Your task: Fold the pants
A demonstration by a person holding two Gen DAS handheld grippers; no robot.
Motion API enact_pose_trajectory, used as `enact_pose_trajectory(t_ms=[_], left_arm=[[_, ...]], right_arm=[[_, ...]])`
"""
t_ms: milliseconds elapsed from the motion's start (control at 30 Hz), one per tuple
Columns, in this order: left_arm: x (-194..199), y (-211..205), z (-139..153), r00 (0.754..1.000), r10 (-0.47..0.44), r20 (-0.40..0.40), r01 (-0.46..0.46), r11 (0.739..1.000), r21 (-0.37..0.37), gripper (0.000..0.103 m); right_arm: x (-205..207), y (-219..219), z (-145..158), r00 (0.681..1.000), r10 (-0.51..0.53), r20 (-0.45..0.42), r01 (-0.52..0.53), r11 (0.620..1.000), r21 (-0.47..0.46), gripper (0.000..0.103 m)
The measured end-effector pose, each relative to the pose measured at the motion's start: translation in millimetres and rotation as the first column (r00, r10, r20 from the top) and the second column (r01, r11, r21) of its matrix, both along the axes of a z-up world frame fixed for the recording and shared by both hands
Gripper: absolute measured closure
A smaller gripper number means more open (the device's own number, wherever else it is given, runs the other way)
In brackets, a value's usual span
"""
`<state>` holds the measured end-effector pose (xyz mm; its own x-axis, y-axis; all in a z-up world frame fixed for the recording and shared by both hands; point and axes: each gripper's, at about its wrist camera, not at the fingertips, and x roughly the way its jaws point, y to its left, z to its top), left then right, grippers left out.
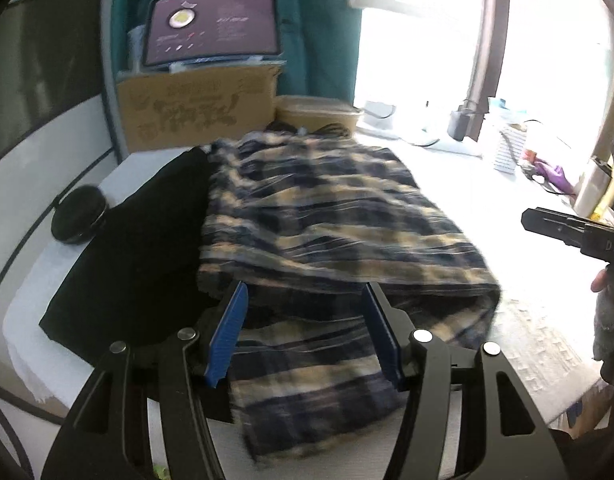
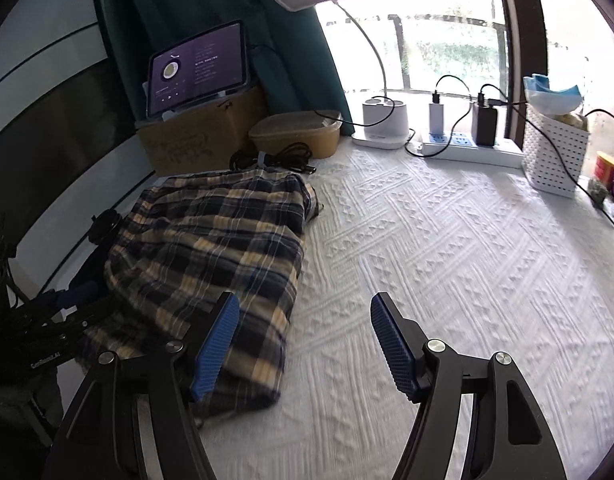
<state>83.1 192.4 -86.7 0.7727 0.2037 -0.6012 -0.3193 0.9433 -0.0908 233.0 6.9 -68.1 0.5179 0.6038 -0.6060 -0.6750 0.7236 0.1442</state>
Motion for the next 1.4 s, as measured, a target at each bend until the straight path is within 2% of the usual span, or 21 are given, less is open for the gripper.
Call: enact_pose_trajectory(t_ms=[200,367,567,733,967,1000,1133,1400], left_arm=[[0,-34,20,0.995,-0.083,0.05,0.081,0.996,0.039,0.044],[-3,-52,35,0.987,-0.136,0.08,0.133,0.99,0.034,0.044],[-12,-70,53,0.967,-0.199,0.156,0.195,0.98,0.046,0.044],[-21,-80,68,0.949,-0.225,0.219,0.219,0.974,0.05,0.044],[-29,-98,89,0.933,-0.257,0.252,0.244,0.966,0.082,0.044],[-31,-100,91,0.93,-0.262,0.257,0.248,0.965,0.086,0.043],[-37,-114,104,0.916,-0.282,0.285,0.258,0.959,0.119,0.027],[-51,-131,124,0.889,-0.305,0.341,0.265,0.951,0.159,0.027]], right_arm=[[-22,-31,22,0.997,-0.041,0.059,0.04,0.999,0.011,0.033],[-40,-50,44,0.99,-0.07,0.121,0.068,0.997,0.021,0.033],[-66,-74,63,0.979,-0.096,0.179,0.091,0.995,0.038,0.032],[-86,-96,74,0.97,-0.124,0.211,0.114,0.992,0.057,0.032],[-102,-121,93,0.962,-0.141,0.232,0.112,0.985,0.131,0.028],[-104,-124,96,0.96,-0.142,0.239,0.112,0.984,0.137,0.028],[-114,-138,108,0.949,-0.158,0.273,0.116,0.98,0.162,0.022],[-129,-163,128,0.923,-0.204,0.327,0.139,0.967,0.212,0.02]])
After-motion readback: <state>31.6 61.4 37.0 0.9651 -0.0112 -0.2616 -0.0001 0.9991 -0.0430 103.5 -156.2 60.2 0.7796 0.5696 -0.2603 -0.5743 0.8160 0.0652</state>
